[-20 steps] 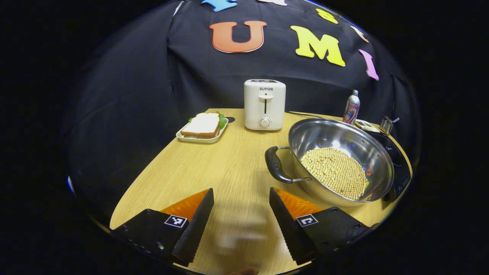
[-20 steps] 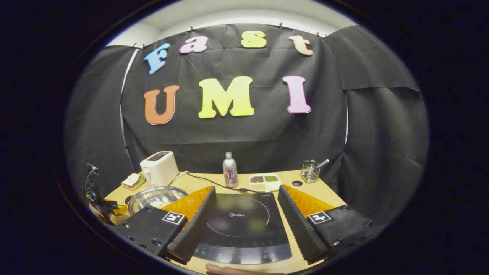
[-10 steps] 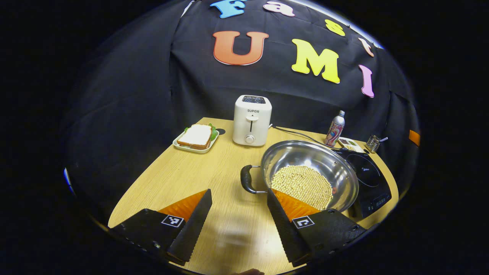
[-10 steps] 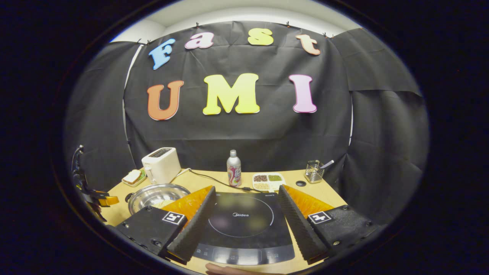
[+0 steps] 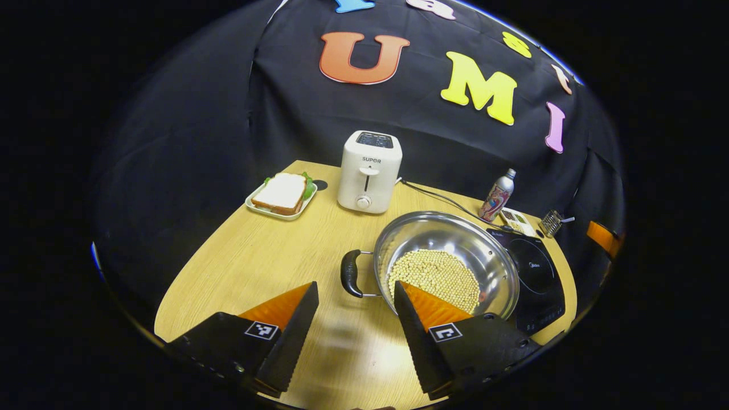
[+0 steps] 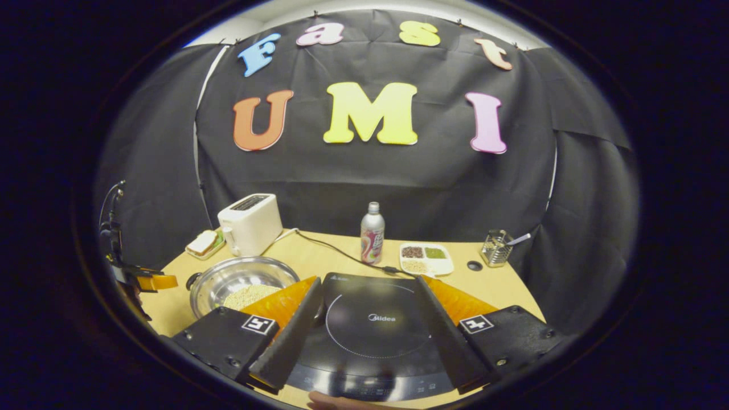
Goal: First push the handle of the pot to place it horizontally, then grasp the pot with both hands and set it on the induction cooktop.
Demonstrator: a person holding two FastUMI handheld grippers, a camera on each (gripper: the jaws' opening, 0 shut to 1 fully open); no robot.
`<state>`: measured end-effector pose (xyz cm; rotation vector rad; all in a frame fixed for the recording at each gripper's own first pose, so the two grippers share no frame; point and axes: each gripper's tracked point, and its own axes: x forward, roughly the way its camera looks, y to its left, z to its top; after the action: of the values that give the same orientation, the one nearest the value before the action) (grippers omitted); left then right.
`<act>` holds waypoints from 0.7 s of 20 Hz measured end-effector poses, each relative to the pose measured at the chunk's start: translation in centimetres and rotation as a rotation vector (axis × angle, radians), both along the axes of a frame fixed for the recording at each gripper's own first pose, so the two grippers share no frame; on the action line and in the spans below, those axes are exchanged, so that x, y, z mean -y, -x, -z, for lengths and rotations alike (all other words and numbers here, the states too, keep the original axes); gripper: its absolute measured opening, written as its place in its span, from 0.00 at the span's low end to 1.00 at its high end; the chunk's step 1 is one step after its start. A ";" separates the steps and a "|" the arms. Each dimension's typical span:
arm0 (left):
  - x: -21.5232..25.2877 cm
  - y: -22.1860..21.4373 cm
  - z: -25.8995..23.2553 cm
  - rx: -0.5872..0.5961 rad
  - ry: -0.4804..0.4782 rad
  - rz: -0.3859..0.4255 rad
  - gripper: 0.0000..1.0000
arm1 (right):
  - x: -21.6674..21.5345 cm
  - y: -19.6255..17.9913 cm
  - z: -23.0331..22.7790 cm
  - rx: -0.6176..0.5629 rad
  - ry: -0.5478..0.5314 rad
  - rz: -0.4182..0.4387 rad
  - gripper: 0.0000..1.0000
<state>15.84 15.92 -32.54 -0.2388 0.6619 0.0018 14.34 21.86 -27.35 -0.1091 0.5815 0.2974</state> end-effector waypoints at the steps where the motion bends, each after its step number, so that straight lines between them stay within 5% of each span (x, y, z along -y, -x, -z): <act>1: 0.0 -0.4 0.3 -0.011 0.002 0.003 0.81 | -0.7 -0.2 1.1 -0.029 0.002 -0.010 1.00; 7: 0.5 -2.7 3.8 -0.142 0.033 0.015 0.70 | -5.0 -1.4 8.3 -0.211 0.017 -0.072 0.99; 8: 0.9 -3.0 4.2 -0.159 0.032 0.028 0.85 | -5.5 -1.8 9.3 -0.232 0.019 -0.071 0.99; 9: 0.9 -3.4 4.4 -0.173 0.017 0.037 0.70 | -6.0 -2.1 10.5 -0.256 0.020 -0.072 0.99; 11: 1.1 -4.4 5.3 -0.197 -0.005 0.050 0.70 | -6.6 -2.6 12.4 -0.299 0.036 -0.079 1.00; 12: 1.2 -4.7 5.6 -0.210 -0.008 0.053 0.84 | -6.9 -2.7 12.9 -0.316 0.045 -0.085 1.00; 13: 1.2 -5.2 5.9 -0.214 -0.014 0.055 0.70 | -7.3 -2.9 13.7 -0.331 0.051 -0.092 0.99; 14: 0.9 -5.5 6.5 -0.225 -0.023 0.051 0.69 | -7.9 -2.9 13.8 -0.342 0.039 -0.103 1.00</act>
<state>21.36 14.98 -39.03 -0.2009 0.8912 -0.0129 17.26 29.75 -41.20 -0.1267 0.9230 0.4088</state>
